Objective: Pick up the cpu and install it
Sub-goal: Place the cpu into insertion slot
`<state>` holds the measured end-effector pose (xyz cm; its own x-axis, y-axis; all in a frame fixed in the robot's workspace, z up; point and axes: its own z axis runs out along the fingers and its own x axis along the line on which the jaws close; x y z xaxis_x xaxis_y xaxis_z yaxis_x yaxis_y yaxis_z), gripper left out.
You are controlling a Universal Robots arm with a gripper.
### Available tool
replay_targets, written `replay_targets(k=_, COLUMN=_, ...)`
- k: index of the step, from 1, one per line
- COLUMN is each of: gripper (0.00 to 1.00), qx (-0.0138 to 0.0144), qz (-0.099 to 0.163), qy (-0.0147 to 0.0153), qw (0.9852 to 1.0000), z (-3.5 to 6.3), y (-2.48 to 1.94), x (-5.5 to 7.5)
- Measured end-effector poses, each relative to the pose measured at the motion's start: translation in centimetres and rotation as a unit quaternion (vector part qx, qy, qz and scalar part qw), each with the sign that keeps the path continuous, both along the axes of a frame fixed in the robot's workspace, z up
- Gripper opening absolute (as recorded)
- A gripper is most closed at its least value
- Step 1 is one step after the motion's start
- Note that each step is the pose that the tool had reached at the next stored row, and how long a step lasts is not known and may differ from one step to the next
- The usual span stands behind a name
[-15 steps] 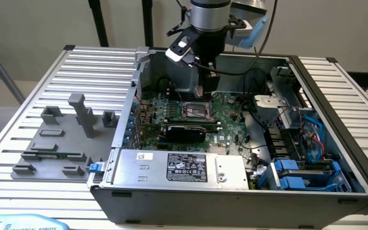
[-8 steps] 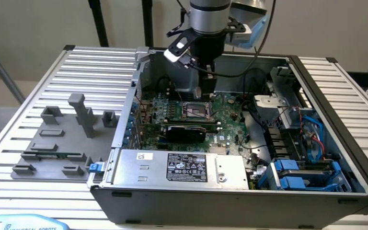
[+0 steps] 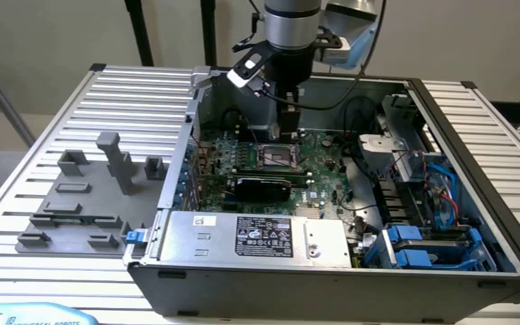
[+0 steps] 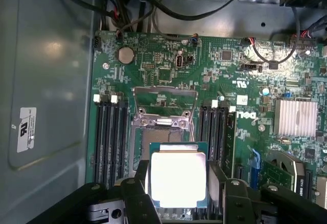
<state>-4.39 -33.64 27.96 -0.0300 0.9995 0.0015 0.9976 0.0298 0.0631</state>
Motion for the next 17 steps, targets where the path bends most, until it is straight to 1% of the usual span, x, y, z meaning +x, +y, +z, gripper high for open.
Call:
replay_targets(k=2, gripper=0.55, qx=0.0, qz=-0.003, qy=0.003, qw=1.0, z=-0.14, y=0.05, x=0.0)
replay_targets(k=3, gripper=0.55, qx=-0.0001, qz=-0.006, qy=0.0053, qw=1.0, z=-0.35, y=0.09, x=0.0)
replay_targets(k=5, gripper=0.55, qx=0.0004, qz=-0.008, qy=0.0059, qw=1.0, z=-1.0, y=0.1, x=0.0)
replay_targets(k=6, gripper=0.55, qx=0.0013, qz=-0.008, qy=0.0059, qw=1.0, z=-1.94, y=0.15, x=0.0)
replay_targets(k=7, gripper=0.55, qx=0.002, qz=-0.009, qy=0.0061, qw=0.9999, z=-2.39, y=0.42, x=0.0)
replay_targets(k=10, gripper=0.55, qx=0.0022, qz=-0.01, qy=0.0065, qw=0.9999, z=-2.79, y=0.96, x=0.0)
replay_targets(k=13, gripper=0.55, qx=0.0023, qz=-0.012, qy=0.008, qw=0.9999, z=-3.18, y=1.39, x=0.0)
replay_targets(k=15, gripper=0.55, qx=0.0023, qz=-0.015, qy=0.0096, qw=0.9998, z=-3.46, y=1.49, x=0.0)
replay_targets(k=17, gripper=0.55, qx=0.0023, qz=-0.019, qy=0.011, qw=0.9998, z=-3.76, y=1.5, x=0.1)
